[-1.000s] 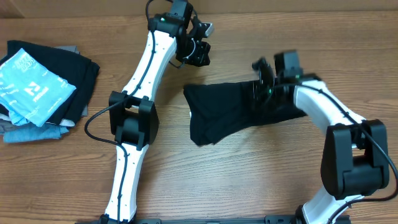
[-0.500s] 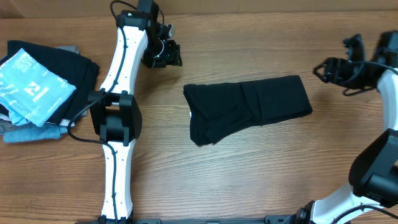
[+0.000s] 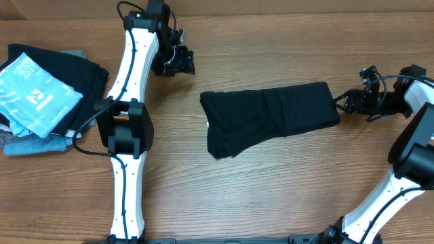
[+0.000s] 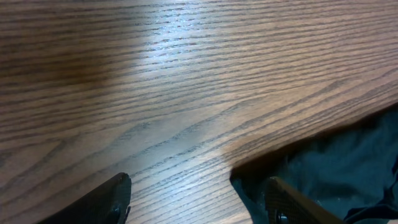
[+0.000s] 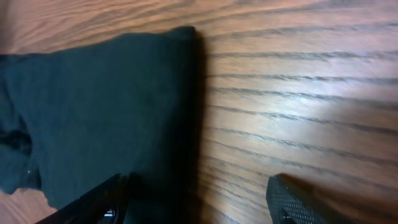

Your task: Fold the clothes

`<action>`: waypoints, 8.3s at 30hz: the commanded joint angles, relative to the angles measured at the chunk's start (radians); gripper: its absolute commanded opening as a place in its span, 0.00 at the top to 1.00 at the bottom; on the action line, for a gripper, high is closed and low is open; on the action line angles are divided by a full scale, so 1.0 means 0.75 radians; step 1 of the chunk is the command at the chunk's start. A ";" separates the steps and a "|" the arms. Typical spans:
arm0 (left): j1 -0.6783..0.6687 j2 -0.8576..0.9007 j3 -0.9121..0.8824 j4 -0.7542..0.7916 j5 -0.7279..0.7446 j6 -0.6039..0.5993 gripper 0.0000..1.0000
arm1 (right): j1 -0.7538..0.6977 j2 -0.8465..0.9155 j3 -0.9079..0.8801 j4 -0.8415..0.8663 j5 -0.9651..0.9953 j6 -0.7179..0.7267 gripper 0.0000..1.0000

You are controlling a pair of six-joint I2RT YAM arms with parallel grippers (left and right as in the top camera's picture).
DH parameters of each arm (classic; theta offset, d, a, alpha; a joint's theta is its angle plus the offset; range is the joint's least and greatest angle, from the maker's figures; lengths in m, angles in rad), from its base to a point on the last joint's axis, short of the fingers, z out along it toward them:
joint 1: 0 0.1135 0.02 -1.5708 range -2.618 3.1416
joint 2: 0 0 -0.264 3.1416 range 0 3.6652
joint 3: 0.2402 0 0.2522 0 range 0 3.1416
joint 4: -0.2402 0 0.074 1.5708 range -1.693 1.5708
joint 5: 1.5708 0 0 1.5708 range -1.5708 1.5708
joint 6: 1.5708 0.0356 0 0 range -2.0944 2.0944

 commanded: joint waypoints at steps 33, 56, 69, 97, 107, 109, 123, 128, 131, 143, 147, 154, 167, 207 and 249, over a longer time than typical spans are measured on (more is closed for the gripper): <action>0.026 0.021 0.024 -0.012 -0.037 -0.013 0.47 | 0.103 0.145 0.800 -0.621 0.273 0.065 0.96; 0.079 0.021 0.024 -0.011 -0.037 -0.003 0.44 | 0.742 0.145 1.159 -0.968 0.722 0.335 0.92; 0.079 0.021 0.024 0.003 -0.037 -0.004 0.43 | 0.960 0.145 1.022 -0.968 0.667 0.411 0.92; 0.079 0.020 0.024 0.026 -0.037 -0.003 0.43 | 1.182 0.143 0.774 -0.968 0.543 0.411 0.88; 0.080 0.020 0.024 0.026 -0.037 -0.003 0.43 | 1.226 0.121 0.673 -0.970 0.411 0.373 0.22; 0.080 0.021 0.024 0.025 -0.037 -0.003 0.43 | 1.226 0.094 0.673 -0.970 0.404 0.374 0.19; -0.044 0.021 0.309 -0.189 0.874 0.408 0.96 | 0.750 -0.436 0.822 -0.817 0.432 0.542 0.00; -0.231 0.021 0.309 -0.389 0.866 0.777 0.96 | 0.439 -0.410 0.821 -0.815 0.431 0.585 0.00; -0.329 0.021 0.309 -0.394 0.831 0.801 0.96 | 0.325 -0.399 0.821 -0.803 0.435 0.584 0.00; -0.428 0.026 0.075 -0.420 0.650 0.672 0.96 | 0.238 -0.399 0.821 -0.734 0.471 0.584 0.00; -0.447 0.026 -0.111 -0.420 0.564 0.660 0.96 | 0.237 -0.399 0.821 -0.734 0.471 0.584 0.00; -0.415 0.026 -0.480 -0.274 0.381 0.629 0.96 | 0.237 -0.399 0.821 -0.734 0.471 0.584 0.00; -0.377 0.015 -0.402 -0.300 0.481 0.635 0.96 | 0.237 -0.399 0.821 -0.734 0.471 0.584 0.00; -0.648 -0.049 -0.667 -0.107 0.417 0.809 0.96 | 0.237 -0.399 0.821 -0.734 0.471 0.584 0.00; -0.231 -0.077 -0.268 -0.421 0.636 0.999 0.96 | 0.237 -0.399 0.821 -0.733 0.471 0.584 0.00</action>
